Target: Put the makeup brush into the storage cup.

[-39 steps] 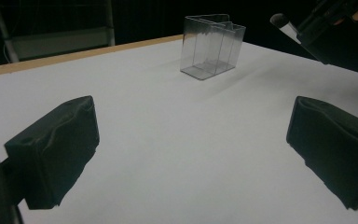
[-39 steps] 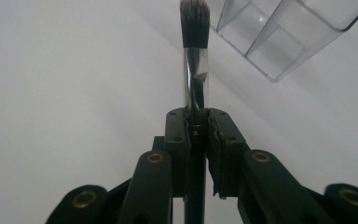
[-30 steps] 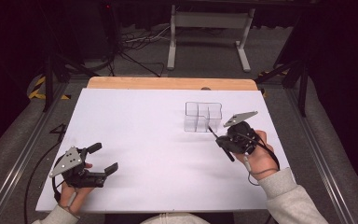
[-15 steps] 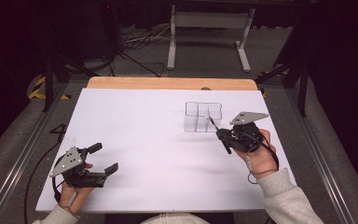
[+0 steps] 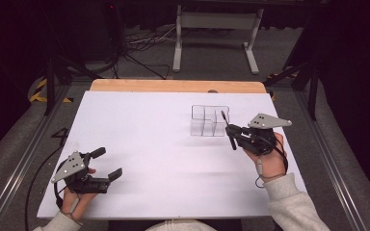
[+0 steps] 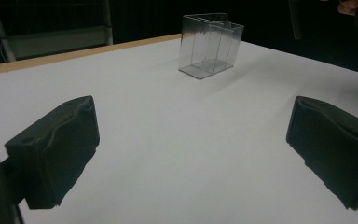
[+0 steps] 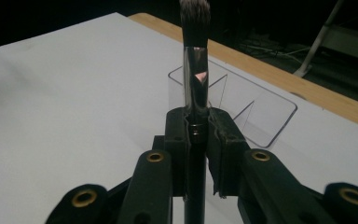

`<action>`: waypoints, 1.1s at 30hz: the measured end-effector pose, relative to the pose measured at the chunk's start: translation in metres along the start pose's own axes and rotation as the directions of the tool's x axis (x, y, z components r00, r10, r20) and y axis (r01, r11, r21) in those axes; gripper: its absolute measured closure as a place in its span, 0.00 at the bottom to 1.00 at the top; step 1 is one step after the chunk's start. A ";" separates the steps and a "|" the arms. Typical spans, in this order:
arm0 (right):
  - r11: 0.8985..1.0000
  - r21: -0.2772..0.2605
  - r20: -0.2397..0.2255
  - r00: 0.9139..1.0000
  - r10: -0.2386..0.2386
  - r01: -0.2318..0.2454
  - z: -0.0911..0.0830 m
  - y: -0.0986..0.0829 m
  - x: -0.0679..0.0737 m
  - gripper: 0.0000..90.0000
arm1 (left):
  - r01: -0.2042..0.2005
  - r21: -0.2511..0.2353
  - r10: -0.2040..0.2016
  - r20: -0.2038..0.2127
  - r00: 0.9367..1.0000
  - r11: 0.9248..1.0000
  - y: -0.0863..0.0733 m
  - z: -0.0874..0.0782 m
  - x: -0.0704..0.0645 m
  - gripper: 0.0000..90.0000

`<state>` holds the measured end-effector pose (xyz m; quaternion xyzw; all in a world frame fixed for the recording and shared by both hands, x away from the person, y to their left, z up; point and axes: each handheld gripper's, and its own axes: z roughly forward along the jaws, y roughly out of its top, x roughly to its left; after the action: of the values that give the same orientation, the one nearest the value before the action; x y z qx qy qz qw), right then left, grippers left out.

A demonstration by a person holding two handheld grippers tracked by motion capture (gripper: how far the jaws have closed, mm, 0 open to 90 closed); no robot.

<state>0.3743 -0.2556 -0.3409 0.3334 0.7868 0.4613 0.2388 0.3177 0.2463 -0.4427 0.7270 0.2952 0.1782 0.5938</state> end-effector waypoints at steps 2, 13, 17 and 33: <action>1.000 -0.019 0.010 1.000 -0.001 0.001 0.000 -0.001 0.000 0.88 | -0.003 -0.001 0.003 0.000 1.000 1.000 0.000 0.000 0.000 0.03; 0.994 -0.112 0.038 0.999 0.002 0.003 0.005 0.001 0.001 0.88 | 0.000 -0.001 0.000 0.000 1.000 1.000 0.000 0.000 0.000 0.04; 0.991 -0.130 0.056 0.998 0.009 -0.002 0.007 0.003 0.002 0.88 | 0.000 -0.001 0.000 0.001 1.000 1.000 0.000 0.000 0.000 0.04; 0.978 -0.207 0.106 0.993 0.058 -0.035 0.020 0.011 -0.005 0.88 | -0.005 -0.001 0.005 0.004 1.000 1.000 0.000 0.000 0.000 0.04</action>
<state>0.3941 -0.2440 -0.3401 0.3505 0.7126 0.5260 0.3044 0.3182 0.2462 -0.4432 0.7279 0.2921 0.1784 0.5942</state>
